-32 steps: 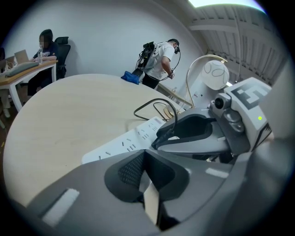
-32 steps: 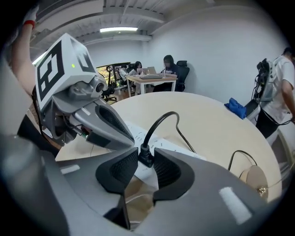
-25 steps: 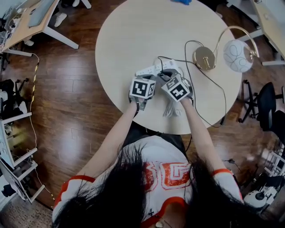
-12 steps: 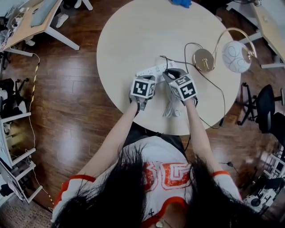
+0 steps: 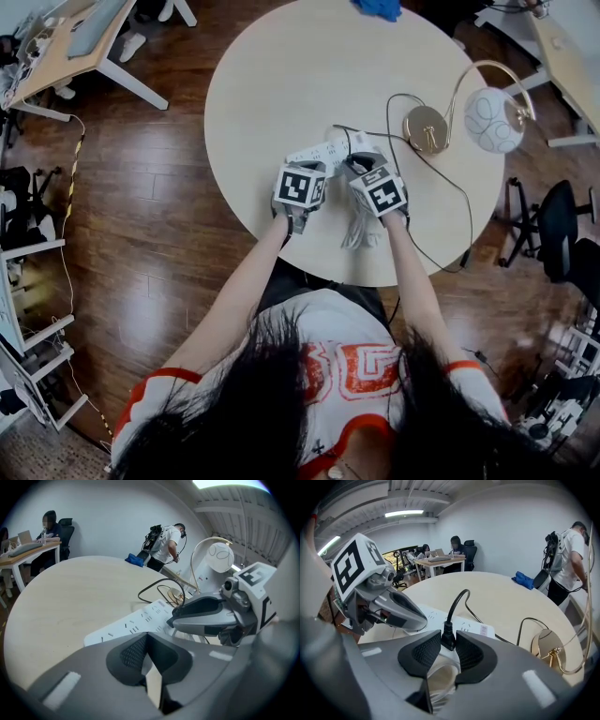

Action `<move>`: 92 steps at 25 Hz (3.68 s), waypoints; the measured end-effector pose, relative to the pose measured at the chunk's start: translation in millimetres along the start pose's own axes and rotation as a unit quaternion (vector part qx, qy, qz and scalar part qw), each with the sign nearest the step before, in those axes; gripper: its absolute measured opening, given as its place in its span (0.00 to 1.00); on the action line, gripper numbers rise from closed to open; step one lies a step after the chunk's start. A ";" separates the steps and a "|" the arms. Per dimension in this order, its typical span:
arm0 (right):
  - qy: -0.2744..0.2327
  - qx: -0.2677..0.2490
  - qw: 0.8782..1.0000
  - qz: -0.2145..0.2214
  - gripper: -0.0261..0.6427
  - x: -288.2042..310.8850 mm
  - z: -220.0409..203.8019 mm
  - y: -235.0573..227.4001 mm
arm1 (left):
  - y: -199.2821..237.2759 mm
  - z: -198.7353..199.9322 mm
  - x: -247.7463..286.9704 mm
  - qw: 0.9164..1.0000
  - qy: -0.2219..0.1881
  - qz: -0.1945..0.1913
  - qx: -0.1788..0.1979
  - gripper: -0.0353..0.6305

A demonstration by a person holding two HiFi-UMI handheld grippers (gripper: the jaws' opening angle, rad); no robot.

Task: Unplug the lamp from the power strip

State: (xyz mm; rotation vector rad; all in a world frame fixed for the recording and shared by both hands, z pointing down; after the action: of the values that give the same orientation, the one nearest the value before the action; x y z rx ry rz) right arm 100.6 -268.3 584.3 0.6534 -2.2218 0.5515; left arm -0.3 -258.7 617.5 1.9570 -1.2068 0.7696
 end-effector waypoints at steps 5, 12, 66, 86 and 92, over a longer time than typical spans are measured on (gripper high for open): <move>-0.009 0.006 1.000 -0.009 0.31 4.4 -1.6 -2.3 | 1.2 -9.4 -7.6 0.998 0.009 -0.025 -0.053 0.05; -0.074 0.050 0.996 -0.008 0.34 -25.7 -4.1 9.9 | -2.8 -15.7 -51.2 0.995 -0.043 -0.050 -0.071 0.05; -0.395 0.177 0.897 -0.093 0.04 -214.4 -68.1 205.5 | -85.1 -51.1 -279.4 0.938 -0.314 -0.120 -0.090 0.05; -0.393 0.154 0.904 -0.061 0.04 -224.3 -91.7 267.8 | -113.8 -101.9 -320.0 0.936 -0.322 -0.118 -0.075 0.05; -0.386 0.151 0.908 -0.055 0.04 -214.9 -87.0 275.8 | -115.8 -109.9 -320.8 0.941 -0.309 -0.126 -0.062 0.05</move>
State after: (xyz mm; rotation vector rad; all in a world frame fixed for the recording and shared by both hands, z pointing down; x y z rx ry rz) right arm 108.9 55.5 426.8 1.3344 -2.8196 0.6630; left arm -32.7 26.1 402.6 2.2625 -1.2664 -0.0735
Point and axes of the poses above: the fingertips, and each gripper's own axes: x forward along the fingers, y to its left, z out of its top, the point moved 5 cm from there along -x, backward along the fingers, and after that the axes turned 11 degrees about z, right-handed, at the moved point
